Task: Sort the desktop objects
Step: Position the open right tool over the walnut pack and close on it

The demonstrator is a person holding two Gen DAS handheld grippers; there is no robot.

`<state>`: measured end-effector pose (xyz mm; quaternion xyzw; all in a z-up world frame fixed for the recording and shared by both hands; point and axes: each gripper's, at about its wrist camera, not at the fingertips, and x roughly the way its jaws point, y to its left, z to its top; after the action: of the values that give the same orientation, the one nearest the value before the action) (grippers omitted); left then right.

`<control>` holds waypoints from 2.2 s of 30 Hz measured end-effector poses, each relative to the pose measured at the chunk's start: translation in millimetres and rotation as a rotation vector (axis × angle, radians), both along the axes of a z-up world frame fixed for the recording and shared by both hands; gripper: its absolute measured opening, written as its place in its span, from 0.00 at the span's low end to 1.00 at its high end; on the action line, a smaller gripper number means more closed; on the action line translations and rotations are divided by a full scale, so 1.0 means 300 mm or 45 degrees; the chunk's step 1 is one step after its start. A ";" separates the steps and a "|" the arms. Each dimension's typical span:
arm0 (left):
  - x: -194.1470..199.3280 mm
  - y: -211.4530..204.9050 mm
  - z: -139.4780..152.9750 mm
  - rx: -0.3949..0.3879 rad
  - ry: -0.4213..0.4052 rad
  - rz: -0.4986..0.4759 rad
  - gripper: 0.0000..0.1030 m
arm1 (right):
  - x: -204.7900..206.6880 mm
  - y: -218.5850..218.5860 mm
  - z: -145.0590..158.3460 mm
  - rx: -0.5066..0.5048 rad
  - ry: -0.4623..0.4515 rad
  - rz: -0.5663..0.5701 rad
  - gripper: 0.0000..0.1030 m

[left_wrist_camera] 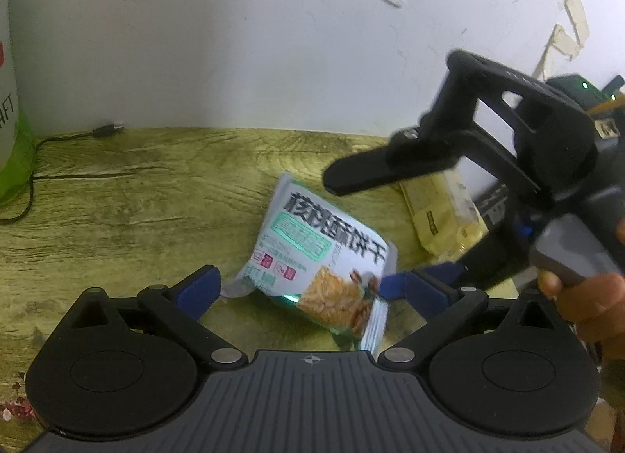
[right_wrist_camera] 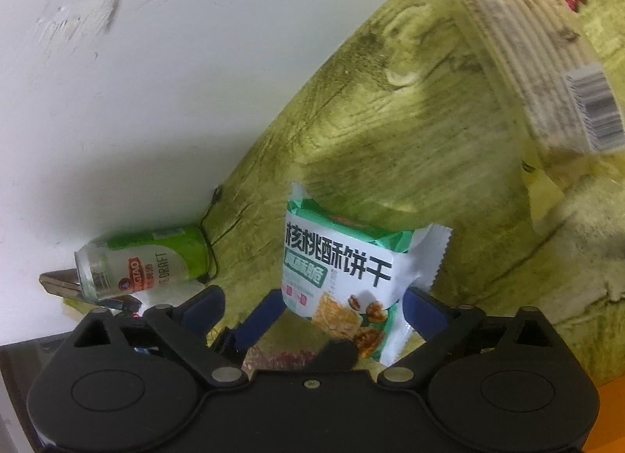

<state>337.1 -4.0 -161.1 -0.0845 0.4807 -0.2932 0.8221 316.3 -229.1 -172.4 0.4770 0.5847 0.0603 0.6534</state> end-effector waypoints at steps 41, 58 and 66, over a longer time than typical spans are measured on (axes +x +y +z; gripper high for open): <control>-0.033 -0.024 -0.011 0.020 0.082 -0.048 0.71 | 0.050 -0.028 0.026 -0.150 -0.167 0.151 0.71; -0.014 0.019 -0.030 0.015 0.108 0.032 0.64 | 0.072 -0.041 0.018 -0.249 -0.153 0.208 0.71; -0.019 -0.005 -0.033 0.036 0.086 0.005 0.60 | 0.076 -0.013 -0.009 -0.230 -0.154 0.239 0.71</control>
<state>331.5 -5.4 -171.2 -0.0838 0.5122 -0.2817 0.8070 339.1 -233.2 -175.2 0.3548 0.5892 0.0969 0.7194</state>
